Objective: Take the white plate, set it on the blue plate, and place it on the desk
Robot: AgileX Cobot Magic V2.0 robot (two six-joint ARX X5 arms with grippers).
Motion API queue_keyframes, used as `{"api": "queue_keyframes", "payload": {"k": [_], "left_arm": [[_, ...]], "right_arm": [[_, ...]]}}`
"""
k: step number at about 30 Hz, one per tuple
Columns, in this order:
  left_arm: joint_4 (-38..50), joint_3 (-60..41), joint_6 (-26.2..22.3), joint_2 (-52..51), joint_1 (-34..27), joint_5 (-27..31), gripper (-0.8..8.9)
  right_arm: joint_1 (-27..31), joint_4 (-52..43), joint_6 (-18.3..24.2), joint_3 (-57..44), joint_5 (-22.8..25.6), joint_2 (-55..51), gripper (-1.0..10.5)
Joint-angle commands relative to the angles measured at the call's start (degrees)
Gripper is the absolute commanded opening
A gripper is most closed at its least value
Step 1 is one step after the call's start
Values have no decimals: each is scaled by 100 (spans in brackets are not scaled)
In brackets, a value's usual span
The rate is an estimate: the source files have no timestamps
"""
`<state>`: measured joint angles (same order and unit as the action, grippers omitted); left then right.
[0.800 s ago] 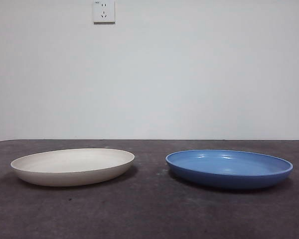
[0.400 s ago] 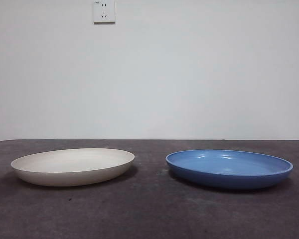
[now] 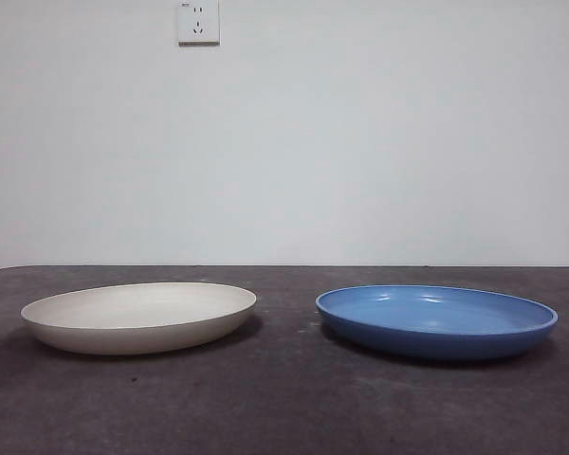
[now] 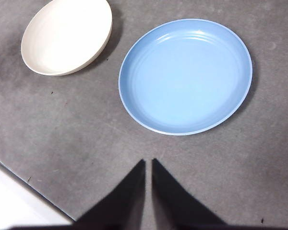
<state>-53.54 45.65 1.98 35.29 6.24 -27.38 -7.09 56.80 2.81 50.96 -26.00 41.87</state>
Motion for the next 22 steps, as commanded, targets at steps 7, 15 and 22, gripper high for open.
{"api": "queue_keyframes", "payload": {"k": [7, 15, 22], "left_arm": [[118, 103, 2, 59, 11, -31, 471], [704, 107, 275, 595, 17, -2, 468], [1311, 385, 334, 1683, 17, 487, 466]], "right_arm": [[-17, -26, -142, 114, 52, 35, 430], [-17, -39, -212, 114, 52, 35, 430], [-28, -39, -221, 114, 50, 35, 430]]}}
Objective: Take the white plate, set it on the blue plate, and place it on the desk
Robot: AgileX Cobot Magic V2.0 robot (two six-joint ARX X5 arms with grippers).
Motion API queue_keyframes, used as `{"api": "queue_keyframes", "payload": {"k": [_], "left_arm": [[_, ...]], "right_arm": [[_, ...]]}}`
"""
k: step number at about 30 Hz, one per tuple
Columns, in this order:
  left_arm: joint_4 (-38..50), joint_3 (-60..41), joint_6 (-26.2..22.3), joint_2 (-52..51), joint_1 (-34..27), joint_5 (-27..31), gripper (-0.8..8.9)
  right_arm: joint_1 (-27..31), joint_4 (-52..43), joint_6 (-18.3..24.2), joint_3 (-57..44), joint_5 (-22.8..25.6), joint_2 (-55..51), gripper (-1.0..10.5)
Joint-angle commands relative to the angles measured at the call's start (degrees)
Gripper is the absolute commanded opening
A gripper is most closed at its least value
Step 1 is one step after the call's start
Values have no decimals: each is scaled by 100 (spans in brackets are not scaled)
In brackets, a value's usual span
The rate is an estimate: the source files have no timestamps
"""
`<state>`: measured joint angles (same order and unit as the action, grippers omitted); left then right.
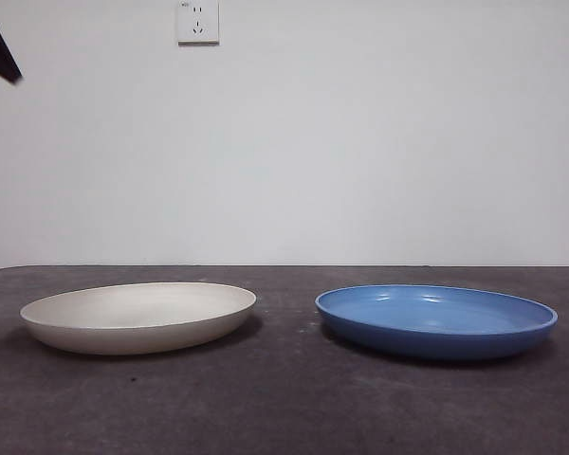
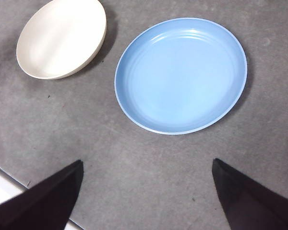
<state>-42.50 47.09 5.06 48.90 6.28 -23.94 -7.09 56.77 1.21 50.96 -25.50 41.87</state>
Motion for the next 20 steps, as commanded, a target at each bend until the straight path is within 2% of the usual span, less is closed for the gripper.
{"api": "queue_keyframes", "payload": {"k": [1, 12, 20], "left_arm": [[297, 310, 46, 520, 13, 221, 465], [848, 1091, 22, 2734, 59, 916, 463], [1370, 1263, 11, 3901, 61, 940, 463]], "right_arm": [[-28, -39, -63, 114, 0, 35, 430], [-28, -39, -76, 114, 2, 35, 430], [-28, -55, -76, 114, 2, 35, 430]]}}
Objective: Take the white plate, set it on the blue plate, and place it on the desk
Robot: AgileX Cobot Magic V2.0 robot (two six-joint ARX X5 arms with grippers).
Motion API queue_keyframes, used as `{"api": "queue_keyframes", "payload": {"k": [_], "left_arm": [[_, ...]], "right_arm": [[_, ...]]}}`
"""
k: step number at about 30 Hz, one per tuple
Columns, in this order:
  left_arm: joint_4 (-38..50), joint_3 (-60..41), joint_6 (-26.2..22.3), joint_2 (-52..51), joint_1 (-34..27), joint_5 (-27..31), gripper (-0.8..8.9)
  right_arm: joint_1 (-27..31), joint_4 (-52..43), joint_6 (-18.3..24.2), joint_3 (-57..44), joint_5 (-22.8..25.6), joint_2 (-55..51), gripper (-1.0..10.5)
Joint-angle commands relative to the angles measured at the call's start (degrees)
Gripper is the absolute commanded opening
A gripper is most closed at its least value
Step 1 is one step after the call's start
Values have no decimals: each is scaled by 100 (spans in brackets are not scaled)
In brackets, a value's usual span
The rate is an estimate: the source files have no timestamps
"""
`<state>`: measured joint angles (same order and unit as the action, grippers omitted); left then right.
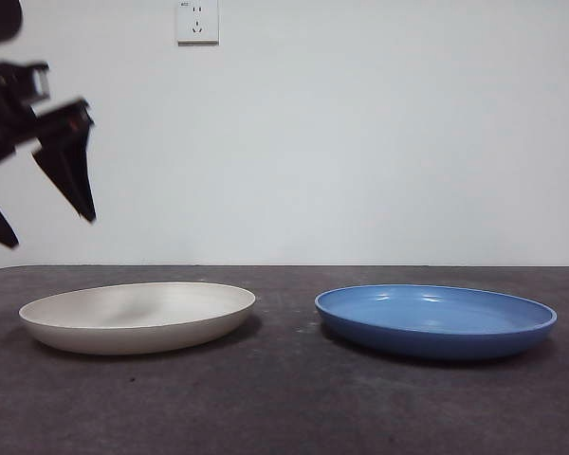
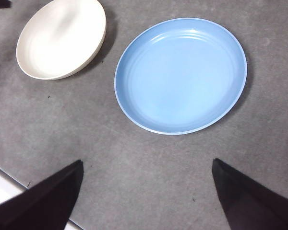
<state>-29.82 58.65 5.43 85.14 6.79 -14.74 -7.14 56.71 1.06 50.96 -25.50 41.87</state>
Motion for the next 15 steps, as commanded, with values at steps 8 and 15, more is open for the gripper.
{"api": "queue_keyframes", "payload": {"k": [8, 15], "left_arm": [[356, 107, -24, 977, 42, 22, 463], [457, 107, -24, 1224, 79, 22, 358]], "right_arm": [[-24, -50, -61, 114, 2, 35, 430], [-24, -46, -66, 114, 2, 35, 430]]}}
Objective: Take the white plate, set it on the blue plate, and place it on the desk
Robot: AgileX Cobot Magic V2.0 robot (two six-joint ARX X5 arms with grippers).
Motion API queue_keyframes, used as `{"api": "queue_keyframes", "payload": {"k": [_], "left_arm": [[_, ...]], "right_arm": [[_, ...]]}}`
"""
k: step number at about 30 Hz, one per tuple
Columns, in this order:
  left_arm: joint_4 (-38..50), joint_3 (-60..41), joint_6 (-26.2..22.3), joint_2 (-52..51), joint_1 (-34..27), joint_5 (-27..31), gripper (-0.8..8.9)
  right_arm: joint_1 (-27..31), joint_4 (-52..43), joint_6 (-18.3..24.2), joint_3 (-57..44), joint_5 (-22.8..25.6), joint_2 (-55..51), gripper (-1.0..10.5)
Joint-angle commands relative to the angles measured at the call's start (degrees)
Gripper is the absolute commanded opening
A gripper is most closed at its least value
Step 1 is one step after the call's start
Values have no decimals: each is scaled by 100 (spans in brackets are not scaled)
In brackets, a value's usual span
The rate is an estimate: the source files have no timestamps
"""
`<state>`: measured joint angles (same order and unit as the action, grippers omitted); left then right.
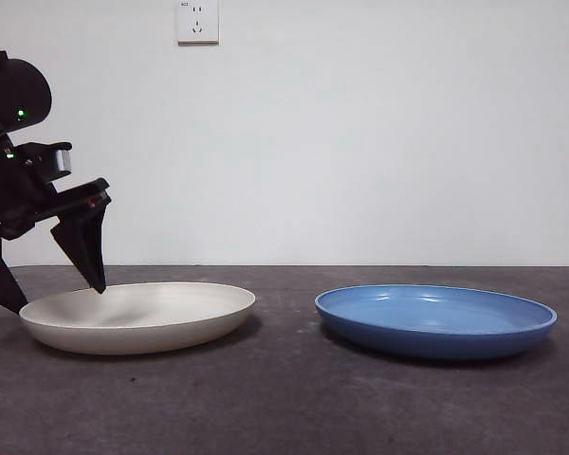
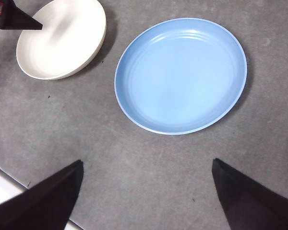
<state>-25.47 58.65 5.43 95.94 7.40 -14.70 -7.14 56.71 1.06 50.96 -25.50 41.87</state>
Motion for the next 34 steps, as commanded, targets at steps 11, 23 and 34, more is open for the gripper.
{"api": "queue_keyframes", "payload": {"k": [11, 23, 34], "left_arm": [[-105, 107, -24, 262, 28, 39, 44], [-81, 149, 216, -22, -85, 101, 10], [-348, 608, 752, -1239, 256, -229, 10]], "right_arm": [[-24, -48, -63, 114, 2, 35, 429], [-24, -48, -61, 114, 4, 35, 430], [-24, -52, -66, 114, 4, 33, 429]]}}
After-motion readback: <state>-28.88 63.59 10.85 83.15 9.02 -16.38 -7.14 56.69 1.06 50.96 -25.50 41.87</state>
